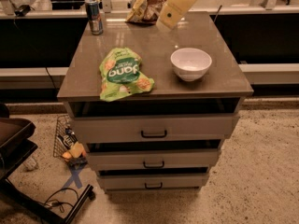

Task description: Move green rice chip bag near redbull can

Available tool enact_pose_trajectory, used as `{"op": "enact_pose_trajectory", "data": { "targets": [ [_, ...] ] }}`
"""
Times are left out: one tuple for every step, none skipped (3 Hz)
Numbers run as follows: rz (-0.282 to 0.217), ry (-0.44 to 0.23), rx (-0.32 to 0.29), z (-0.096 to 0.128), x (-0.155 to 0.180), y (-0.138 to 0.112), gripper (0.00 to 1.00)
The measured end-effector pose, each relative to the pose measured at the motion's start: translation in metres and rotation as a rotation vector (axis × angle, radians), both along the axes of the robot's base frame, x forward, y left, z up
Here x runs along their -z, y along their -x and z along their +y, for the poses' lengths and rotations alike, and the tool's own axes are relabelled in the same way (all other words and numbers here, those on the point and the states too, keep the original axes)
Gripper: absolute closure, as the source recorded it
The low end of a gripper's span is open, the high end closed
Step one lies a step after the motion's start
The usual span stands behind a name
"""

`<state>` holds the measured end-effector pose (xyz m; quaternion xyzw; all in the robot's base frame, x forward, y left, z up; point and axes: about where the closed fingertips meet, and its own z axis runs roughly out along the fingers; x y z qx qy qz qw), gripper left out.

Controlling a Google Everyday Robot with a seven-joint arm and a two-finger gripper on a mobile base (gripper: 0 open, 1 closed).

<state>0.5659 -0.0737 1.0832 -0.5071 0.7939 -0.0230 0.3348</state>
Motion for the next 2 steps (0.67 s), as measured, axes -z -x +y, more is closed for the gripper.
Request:
{"op": "enact_pose_trajectory", "data": {
  "targets": [
    [0.101, 0.051, -0.010, 0.031, 0.038, -0.017, 0.00],
    [0.235, 0.071, -0.018, 0.066, 0.092, -0.045, 0.00]
  ]
}}
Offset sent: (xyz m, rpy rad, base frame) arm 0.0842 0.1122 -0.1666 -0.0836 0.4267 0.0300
